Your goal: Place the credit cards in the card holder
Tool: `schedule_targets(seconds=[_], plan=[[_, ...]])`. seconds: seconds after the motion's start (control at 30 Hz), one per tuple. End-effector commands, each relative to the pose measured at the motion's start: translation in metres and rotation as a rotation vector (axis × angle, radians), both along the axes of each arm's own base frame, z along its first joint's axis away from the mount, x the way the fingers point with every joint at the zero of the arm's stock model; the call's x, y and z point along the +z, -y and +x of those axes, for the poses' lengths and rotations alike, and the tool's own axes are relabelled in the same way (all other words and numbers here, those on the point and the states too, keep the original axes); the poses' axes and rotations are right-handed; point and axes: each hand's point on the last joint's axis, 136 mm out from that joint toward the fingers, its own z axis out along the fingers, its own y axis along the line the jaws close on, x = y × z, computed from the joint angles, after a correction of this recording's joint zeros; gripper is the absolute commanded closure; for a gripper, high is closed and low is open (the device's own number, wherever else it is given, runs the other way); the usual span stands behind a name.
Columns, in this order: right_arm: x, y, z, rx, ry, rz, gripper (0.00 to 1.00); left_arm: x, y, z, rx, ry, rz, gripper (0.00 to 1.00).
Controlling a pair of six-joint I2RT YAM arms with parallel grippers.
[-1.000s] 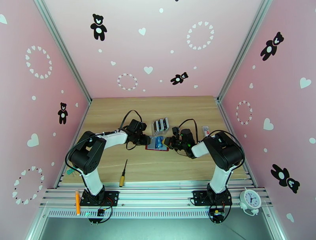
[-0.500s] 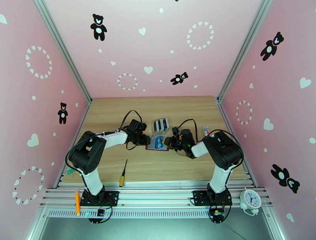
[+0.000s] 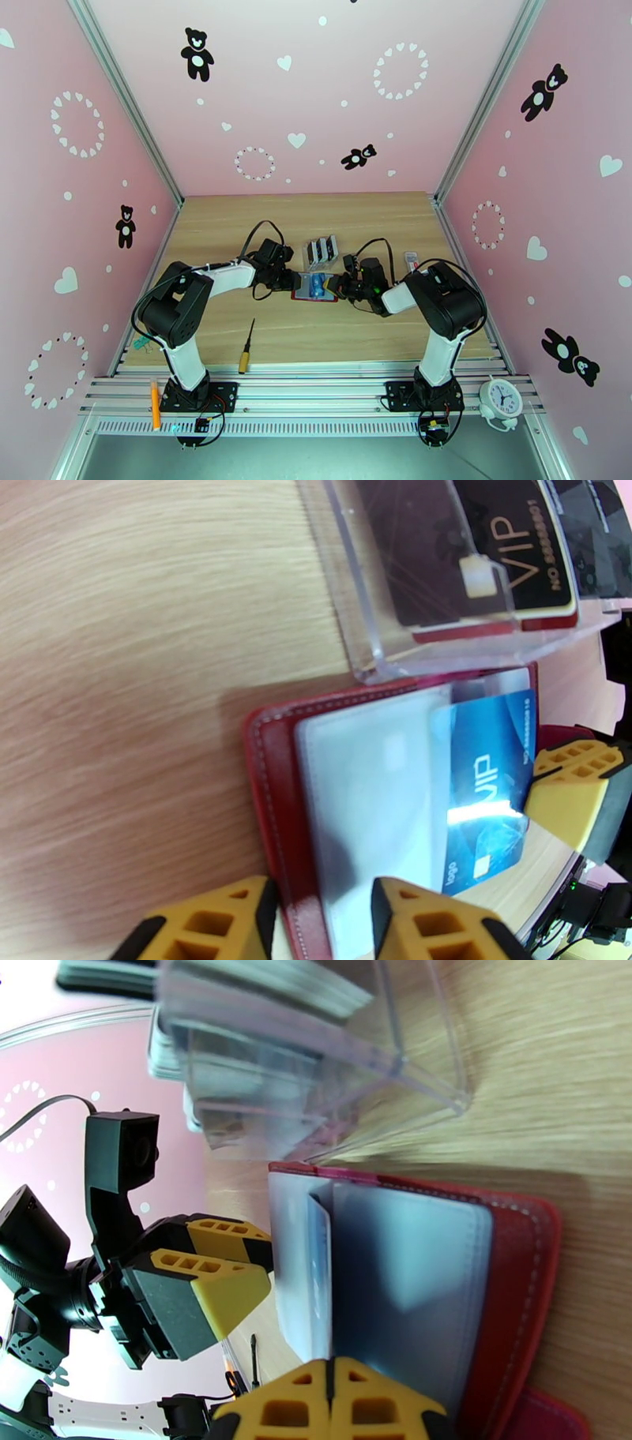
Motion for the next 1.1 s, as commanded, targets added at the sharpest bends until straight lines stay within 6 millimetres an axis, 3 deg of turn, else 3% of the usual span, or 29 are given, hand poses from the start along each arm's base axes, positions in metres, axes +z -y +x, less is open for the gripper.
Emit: schedule_targets(seconds=[0.0, 0.33, 0.7, 0.87, 1.07], plan=[[-0.003, -0.004, -0.003, 0.028, -0.014, -0.015, 1.0, -0.001, 0.006, 0.0, -0.012, -0.01, -0.013, 0.6], [-0.004, -0.012, -0.005, 0.059, -0.027, -0.042, 1.0, -0.001, 0.006, 0.001, -0.012, -0.011, -0.011, 0.61], [0.002, -0.009, -0.007, 0.099, -0.025, -0.179, 0.79, 0.002, 0.006, 0.0, -0.01, -0.009, -0.012, 0.61], [0.008, -0.002, -0.009, 0.117, -0.018, -0.29, 0.75, 0.004, 0.006, -0.001, -0.011, -0.01, -0.017, 0.61], [0.009, -0.008, -0.016, 0.162, -0.013, -0.374, 0.74, 0.007, 0.011, -0.003, -0.022, -0.011, -0.033, 0.64]])
